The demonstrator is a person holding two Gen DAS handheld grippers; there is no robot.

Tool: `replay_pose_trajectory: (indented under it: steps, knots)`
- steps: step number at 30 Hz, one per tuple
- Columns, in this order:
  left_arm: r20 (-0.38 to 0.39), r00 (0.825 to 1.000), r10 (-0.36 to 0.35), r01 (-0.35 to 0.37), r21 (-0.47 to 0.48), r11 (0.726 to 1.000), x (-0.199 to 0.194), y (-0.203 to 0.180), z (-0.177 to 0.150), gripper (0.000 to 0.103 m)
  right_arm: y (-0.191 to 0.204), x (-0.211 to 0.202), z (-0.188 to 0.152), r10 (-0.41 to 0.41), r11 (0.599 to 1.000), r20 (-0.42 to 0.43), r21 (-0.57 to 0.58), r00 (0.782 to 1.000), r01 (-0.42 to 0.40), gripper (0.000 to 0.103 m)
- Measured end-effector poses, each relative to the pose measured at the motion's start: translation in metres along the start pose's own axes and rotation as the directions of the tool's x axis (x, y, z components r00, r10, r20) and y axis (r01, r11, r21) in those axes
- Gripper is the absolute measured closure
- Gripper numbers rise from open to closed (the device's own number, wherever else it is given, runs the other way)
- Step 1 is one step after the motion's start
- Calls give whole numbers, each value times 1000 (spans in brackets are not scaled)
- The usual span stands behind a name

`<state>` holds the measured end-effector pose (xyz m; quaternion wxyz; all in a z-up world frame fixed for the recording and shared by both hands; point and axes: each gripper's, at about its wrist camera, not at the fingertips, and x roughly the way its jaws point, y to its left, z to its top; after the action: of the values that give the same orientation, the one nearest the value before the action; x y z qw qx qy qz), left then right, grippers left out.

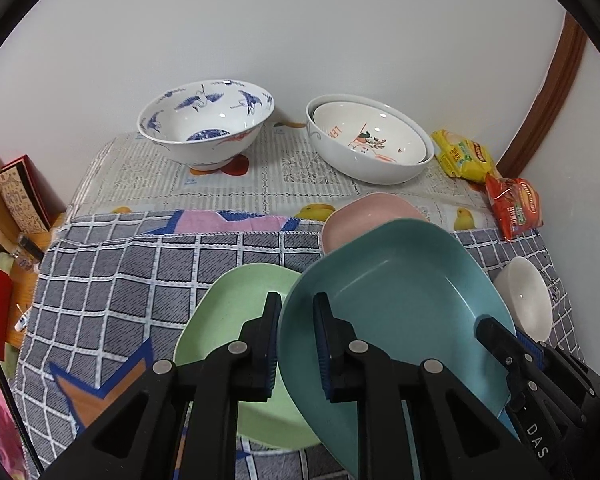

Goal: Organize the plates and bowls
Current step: 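Close both grippers on the rim of the light-blue plate, then slide the light-blue plate onto the green plate with both grippers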

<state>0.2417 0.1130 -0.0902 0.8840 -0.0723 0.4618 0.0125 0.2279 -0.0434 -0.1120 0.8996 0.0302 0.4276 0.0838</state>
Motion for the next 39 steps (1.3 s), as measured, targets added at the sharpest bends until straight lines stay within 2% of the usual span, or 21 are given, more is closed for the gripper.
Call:
replay_pose_trajectory:
  steps: [19,30,39]
  knots:
    - [42,999,-1,2,-31,1000,-37,10,-12,87,15,-33,-6,16,1000,41,-15,999,-16,93]
    - [35,999,14,-12,-51,999,-37,24,-17,87,29,-30,-10,22,999,34,-39,999,-21,93]
    - [10,999,40,-39,-83,996,-28,45,-23,87,45,-11,-17,38,997,-4,-67,999,-38,93]
